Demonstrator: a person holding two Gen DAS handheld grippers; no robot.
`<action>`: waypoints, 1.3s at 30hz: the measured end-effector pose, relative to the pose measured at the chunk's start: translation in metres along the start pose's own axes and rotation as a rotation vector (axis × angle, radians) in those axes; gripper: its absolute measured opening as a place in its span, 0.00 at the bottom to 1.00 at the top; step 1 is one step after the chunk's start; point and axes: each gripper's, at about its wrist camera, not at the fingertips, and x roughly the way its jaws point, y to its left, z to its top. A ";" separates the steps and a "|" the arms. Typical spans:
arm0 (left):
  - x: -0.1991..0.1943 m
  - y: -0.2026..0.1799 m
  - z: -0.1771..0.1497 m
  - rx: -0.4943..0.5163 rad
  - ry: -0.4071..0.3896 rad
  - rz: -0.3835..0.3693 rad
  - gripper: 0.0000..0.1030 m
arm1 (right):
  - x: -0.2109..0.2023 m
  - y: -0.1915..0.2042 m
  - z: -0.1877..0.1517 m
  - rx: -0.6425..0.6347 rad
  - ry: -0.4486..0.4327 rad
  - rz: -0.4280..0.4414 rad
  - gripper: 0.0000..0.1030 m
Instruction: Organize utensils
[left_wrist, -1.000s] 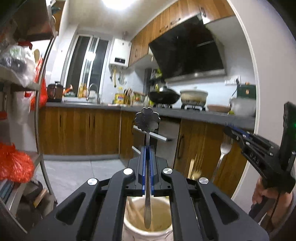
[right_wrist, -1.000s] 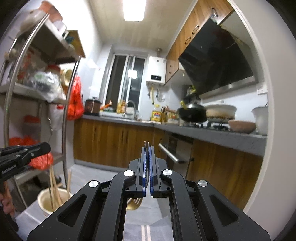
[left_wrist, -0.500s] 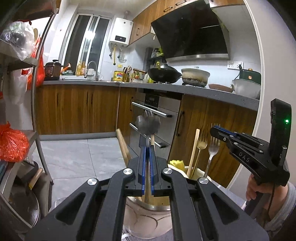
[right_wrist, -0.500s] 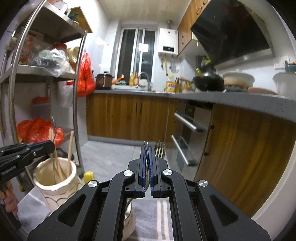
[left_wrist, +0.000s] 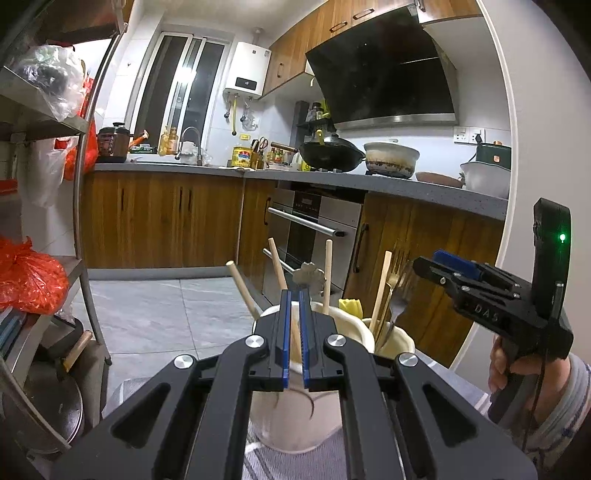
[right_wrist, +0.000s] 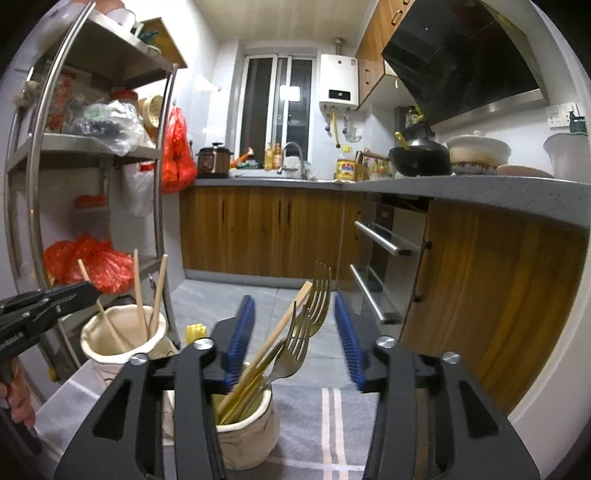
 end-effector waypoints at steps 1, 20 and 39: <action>-0.003 -0.001 -0.001 0.003 0.001 0.002 0.05 | -0.004 -0.001 0.000 0.004 -0.005 0.001 0.59; -0.041 -0.016 -0.027 0.033 0.045 0.140 0.94 | -0.047 -0.019 -0.044 0.094 0.050 0.107 0.95; -0.040 -0.018 -0.051 0.062 0.071 0.215 0.94 | -0.048 0.001 -0.063 0.020 0.053 0.125 0.95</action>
